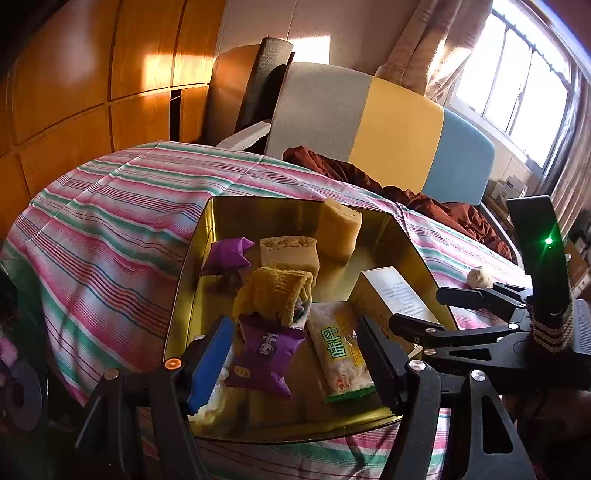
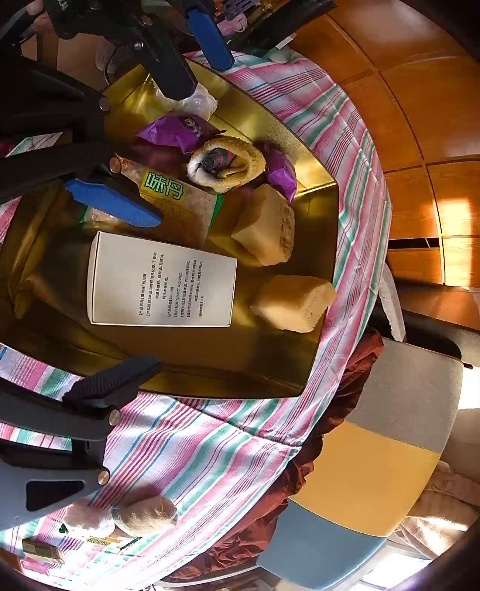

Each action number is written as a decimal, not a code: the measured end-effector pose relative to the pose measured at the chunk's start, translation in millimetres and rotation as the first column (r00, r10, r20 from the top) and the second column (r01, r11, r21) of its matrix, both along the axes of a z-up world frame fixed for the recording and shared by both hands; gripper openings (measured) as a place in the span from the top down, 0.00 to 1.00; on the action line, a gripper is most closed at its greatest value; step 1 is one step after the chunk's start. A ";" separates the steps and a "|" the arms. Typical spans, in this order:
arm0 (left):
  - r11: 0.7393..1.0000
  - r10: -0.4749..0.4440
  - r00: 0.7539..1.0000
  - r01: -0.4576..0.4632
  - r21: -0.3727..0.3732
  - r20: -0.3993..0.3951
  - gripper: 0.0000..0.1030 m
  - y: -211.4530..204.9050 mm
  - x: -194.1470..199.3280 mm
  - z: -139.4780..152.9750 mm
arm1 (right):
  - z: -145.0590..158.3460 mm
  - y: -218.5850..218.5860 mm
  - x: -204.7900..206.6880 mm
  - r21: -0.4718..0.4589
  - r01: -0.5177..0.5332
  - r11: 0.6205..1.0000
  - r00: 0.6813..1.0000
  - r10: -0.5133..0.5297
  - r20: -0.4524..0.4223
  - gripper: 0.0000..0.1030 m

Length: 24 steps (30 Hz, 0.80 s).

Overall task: Organize objects
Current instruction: 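Carry the white cardboard box into the gold tray and open the right gripper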

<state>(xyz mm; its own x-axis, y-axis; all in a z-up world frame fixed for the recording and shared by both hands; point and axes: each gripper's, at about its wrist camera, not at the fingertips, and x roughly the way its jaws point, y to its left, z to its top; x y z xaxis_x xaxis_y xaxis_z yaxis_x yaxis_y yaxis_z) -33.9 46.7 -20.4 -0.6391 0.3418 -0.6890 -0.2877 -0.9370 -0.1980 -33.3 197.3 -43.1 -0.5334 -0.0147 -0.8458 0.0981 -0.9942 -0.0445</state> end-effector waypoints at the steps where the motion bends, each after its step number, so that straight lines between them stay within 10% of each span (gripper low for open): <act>1: 1.000 -0.001 1.000 0.001 -0.003 -0.002 0.32 0.7 0.4 1.0 | 3.3 1.1 2.5 -0.003 0.005 1.000 1.000 -0.005 -0.010 0.29; 24: 0.986 -0.149 0.986 0.143 -0.081 -0.073 0.27 54.3 25.6 24.4 | 21.7 141.2 73.3 -0.013 0.322 0.947 0.945 -0.322 -0.061 0.19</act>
<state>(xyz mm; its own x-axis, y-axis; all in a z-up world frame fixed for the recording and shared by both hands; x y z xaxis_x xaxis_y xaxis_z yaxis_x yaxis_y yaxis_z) -8.4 101.0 4.0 -0.6395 0.3846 -0.6657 -0.4340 -0.8953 -0.1003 40.0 338.5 -21.4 -0.5613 0.1639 -0.8112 -0.2302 -0.9724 -0.0373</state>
